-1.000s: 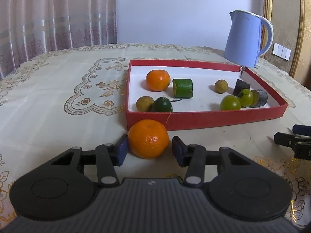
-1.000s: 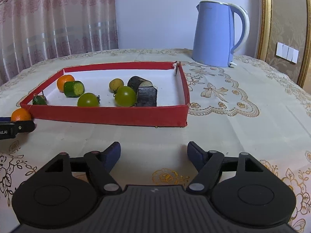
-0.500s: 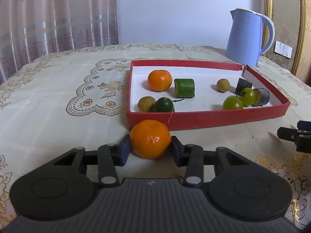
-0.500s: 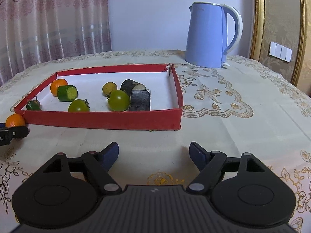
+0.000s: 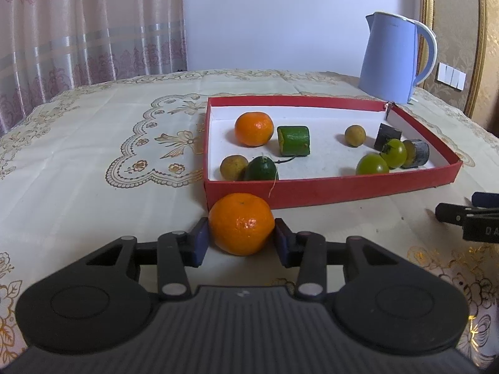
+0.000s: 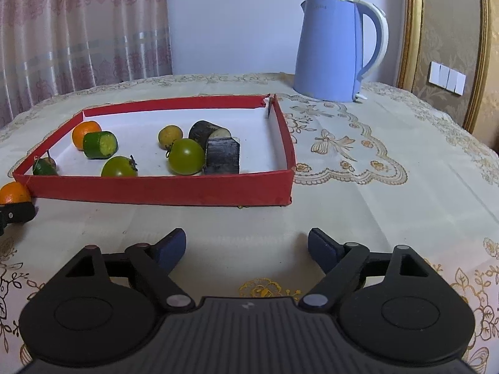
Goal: Organize fruits
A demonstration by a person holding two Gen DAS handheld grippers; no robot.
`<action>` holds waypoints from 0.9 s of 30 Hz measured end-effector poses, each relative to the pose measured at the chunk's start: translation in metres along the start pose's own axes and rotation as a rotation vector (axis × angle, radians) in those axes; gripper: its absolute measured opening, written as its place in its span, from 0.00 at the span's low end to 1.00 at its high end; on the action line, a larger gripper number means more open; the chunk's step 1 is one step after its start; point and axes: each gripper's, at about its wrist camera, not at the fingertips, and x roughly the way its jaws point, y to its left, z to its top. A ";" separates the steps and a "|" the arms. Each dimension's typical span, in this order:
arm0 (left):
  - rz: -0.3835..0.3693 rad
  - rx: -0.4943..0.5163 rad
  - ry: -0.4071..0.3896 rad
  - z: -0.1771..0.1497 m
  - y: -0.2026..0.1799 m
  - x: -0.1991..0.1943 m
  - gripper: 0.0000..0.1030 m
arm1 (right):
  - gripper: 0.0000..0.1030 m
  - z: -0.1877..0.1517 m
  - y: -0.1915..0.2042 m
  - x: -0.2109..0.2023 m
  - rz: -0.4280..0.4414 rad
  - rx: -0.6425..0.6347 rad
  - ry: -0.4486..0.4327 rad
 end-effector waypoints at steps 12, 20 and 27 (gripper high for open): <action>-0.086 -0.001 -0.023 0.015 -0.014 -0.027 0.38 | 0.87 0.000 -0.002 0.002 0.001 0.007 0.011; -0.148 0.062 -0.039 0.061 -0.050 -0.002 0.38 | 0.88 0.000 -0.004 0.003 0.003 0.012 0.013; -0.119 0.072 0.000 0.073 -0.065 0.036 0.38 | 0.89 0.000 -0.003 0.003 0.003 0.012 0.013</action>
